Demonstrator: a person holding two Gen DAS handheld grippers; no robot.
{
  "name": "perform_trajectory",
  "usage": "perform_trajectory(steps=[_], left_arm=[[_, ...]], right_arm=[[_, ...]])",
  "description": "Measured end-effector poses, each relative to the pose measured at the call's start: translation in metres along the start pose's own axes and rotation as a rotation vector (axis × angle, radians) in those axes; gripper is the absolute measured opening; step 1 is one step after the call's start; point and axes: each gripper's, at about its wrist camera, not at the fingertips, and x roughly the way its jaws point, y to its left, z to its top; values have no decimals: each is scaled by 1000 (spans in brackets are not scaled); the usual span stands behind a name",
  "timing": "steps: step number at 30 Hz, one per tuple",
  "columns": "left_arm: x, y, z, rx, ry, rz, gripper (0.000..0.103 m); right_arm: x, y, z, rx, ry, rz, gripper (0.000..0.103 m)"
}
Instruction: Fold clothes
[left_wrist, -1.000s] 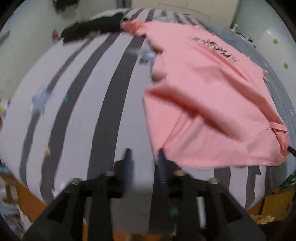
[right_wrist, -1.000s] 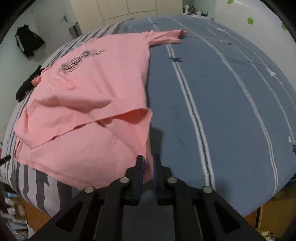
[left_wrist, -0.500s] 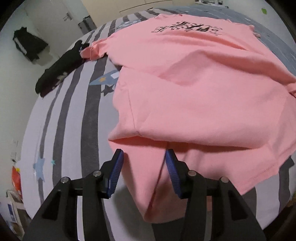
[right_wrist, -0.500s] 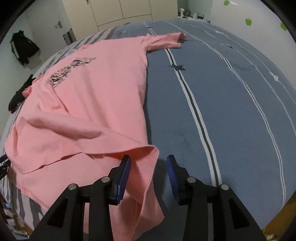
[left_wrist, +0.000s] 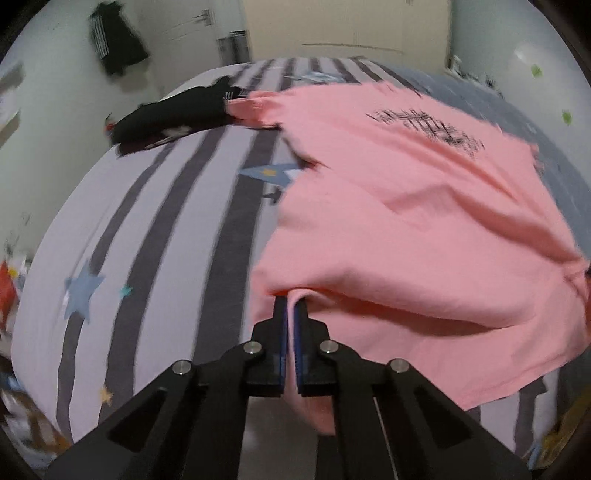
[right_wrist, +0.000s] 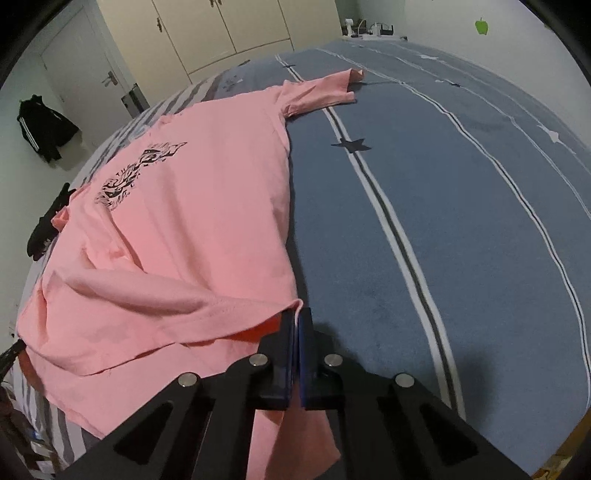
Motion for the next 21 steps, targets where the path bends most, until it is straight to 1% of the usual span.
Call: perform_trajectory(steps=[3, 6, 10, 14, 18, 21], left_arm=[[-9, 30, -11, -134, 15, -13, 2], [-15, 50, -27, -203, 37, -28, 2], [-19, 59, -41, -248, 69, -73, 2], [-8, 65, -52, -295, 120, -99, 2], [-3, 68, -61, -318, 163, -83, 2], [-12, 60, -63, -269, 167, -38, 4]], right_arm=[[-15, -2, -2, -14, -14, -3, 2], [-31, -3, -7, -30, -19, 2, 2], [-49, -1, -23, -68, 10, 12, 2], [-47, 3, -49, -101, 91, 22, 2], [-43, 13, -74, -157, 156, 34, 1], [-47, 20, -85, -195, 168, 31, 1]])
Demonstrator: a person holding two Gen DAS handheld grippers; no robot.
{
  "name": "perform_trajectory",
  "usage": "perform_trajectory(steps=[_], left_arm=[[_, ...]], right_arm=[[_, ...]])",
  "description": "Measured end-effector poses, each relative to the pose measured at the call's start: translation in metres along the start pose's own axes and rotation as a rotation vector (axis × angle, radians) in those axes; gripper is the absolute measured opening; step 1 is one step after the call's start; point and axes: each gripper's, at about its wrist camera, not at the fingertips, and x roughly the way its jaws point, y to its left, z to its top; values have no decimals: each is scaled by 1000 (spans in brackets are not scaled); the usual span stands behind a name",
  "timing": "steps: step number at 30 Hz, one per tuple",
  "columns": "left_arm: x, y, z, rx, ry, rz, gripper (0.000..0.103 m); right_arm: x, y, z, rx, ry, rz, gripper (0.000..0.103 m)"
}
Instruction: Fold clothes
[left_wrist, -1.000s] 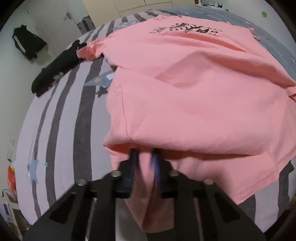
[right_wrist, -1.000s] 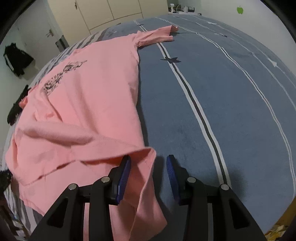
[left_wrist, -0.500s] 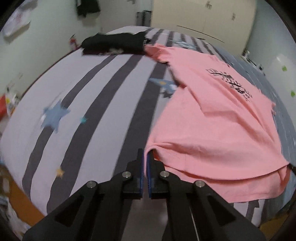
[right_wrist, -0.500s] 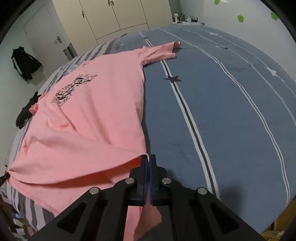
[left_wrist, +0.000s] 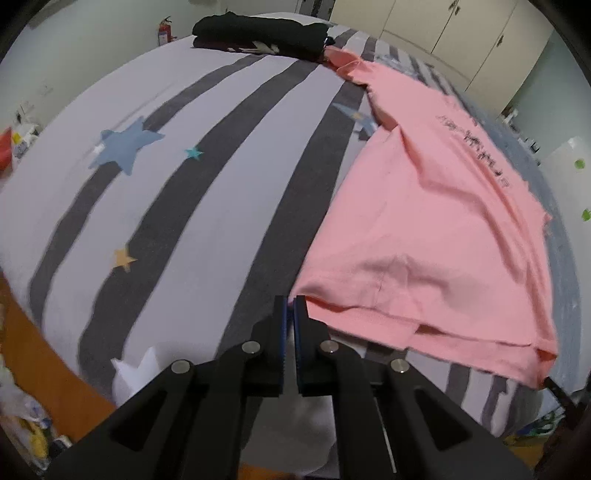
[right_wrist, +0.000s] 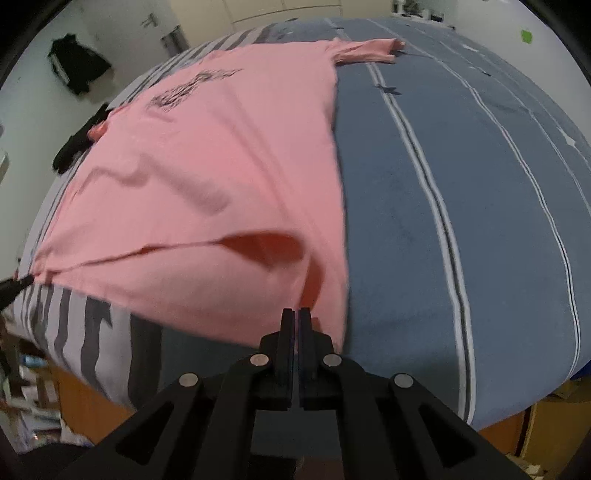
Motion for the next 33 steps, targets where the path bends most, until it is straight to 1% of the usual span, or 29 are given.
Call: perform_trajectory(steps=[2, 3, 4, 6, 8, 9, 10, 12, 14, 15, 17, 19, 20, 21, 22, 23, 24, 26, 27, 28, 30, 33], left_arm=[[-8, -18, -4, 82, -29, -4, 14], [-10, -28, -5, 123, -41, -10, 24], [-11, -38, -7, 165, -52, -16, 29], [-10, -61, -10, 250, -68, -20, 45], [-3, -78, -9, 303, -64, -14, 46], [2, -85, -9, 326, -64, -7, 46], [7, -90, -9, 350, -64, 15, 46], [18, -94, -6, 386, -67, 73, 46], [29, -90, -3, 378, -46, 96, 46], [32, -87, -2, 368, -39, 91, 46], [39, -82, 1, 359, -27, 83, 45], [44, -79, 4, 362, -13, 74, 25], [46, -77, 7, 353, -8, 62, 22], [47, -76, 9, 345, -2, 49, 12], [48, -75, 11, 337, 3, 36, 6], [46, -73, 14, 317, 1, 18, 2], [42, -71, 18, 293, -3, -1, 2], [29, -69, 24, 269, -37, -18, 1], [22, -67, 27, 263, -53, -22, 1], [14, -65, 29, 253, -64, -28, 1], [-2, -58, 38, 210, -85, -47, 1], [-26, -45, 53, 138, -119, -76, 1]], right_arm=[[-3, 0, -1, 2, -11, -22, 2], [-5, -4, 0, 22, -19, -35, 2], [-6, -8, 2, 45, -28, -49, 2], [-5, -13, 5, 73, -37, -69, 5], [-3, -14, 9, 79, -49, -90, 19], [-2, -13, 9, 76, -56, -101, 30], [-1, -12, 10, 74, -62, -112, 36], [5, -10, 11, 66, -58, -132, 37], [12, -11, 10, 71, -43, -137, 37], [15, -12, 9, 80, -38, -133, 37], [20, -14, 6, 97, -29, -127, 37], [24, -16, 3, 122, -28, -120, 37], [26, -17, 2, 135, -29, -115, 37], [28, -19, 1, 147, -31, -110, 37], [28, -19, 1, 155, -32, -106, 37], [28, -19, 0, 161, -33, -101, 37], [29, -20, 0, 167, -36, -92, 37], [29, -21, 0, 177, -40, -75, 32], [29, -21, 0, 176, -41, -67, 23], [29, -20, 2, 169, -40, -66, 12], [27, -16, 6, 152, -43, -77, 2], [16, -18, 15, 158, -77, -129, 1]])
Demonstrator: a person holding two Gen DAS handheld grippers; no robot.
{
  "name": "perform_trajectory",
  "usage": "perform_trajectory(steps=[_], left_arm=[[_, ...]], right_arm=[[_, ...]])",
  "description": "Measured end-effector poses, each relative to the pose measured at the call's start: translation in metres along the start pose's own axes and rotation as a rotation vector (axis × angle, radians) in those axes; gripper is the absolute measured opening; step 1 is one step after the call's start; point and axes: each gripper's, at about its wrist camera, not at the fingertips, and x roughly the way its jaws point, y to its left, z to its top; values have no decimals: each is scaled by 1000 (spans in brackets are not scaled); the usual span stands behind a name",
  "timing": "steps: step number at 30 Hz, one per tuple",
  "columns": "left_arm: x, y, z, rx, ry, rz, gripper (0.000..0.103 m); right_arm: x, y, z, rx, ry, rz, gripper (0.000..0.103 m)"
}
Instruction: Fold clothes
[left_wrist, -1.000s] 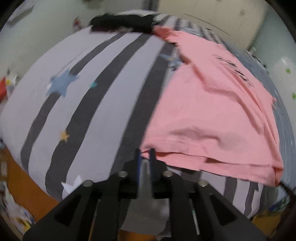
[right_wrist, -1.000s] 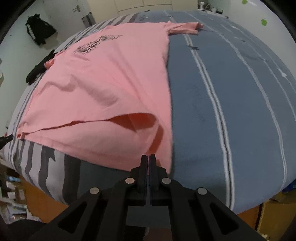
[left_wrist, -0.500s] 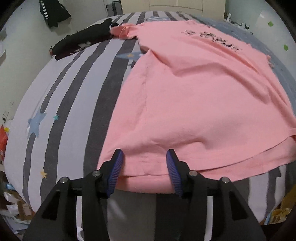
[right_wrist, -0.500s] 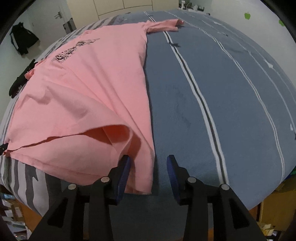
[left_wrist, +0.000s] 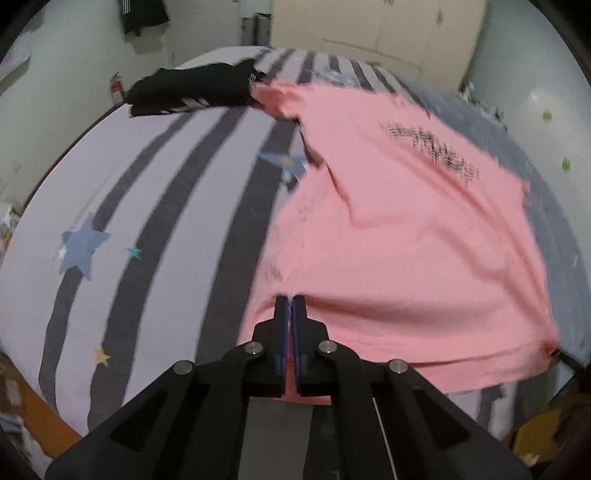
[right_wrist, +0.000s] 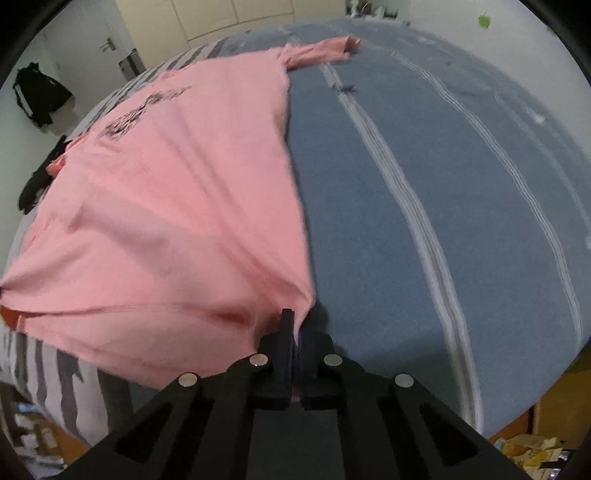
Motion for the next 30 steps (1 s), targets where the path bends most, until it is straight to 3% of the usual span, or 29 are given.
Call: perform_trajectory(steps=[4, 6, 10, 17, 20, 23, 27, 30], left_arm=[[-26, 15, 23, -74, -30, -43, 1], [-33, 19, 18, -94, -4, -49, 1], [-39, 28, -6, -142, 73, -41, 1], [11, 46, -86, -200, 246, 53, 1], [20, 46, -94, -197, 257, 69, 1], [17, 37, -93, -128, 256, 91, 2], [9, 41, -98, -125, 301, 122, 2], [-13, 43, -96, -131, 257, 140, 2]], right_arm=[[-27, -22, 26, 56, -74, -29, 1], [-42, -29, 43, 44, -118, -40, 1], [-55, -24, 54, -36, -117, -34, 1], [-35, -29, 4, -39, 26, -23, 1], [-15, -26, -12, -53, 81, -25, 1], [-7, -22, -20, -66, 106, -6, 2], [-16, -24, -27, -77, 138, 8, 5], [-35, -24, -33, -104, 146, 3, 7]])
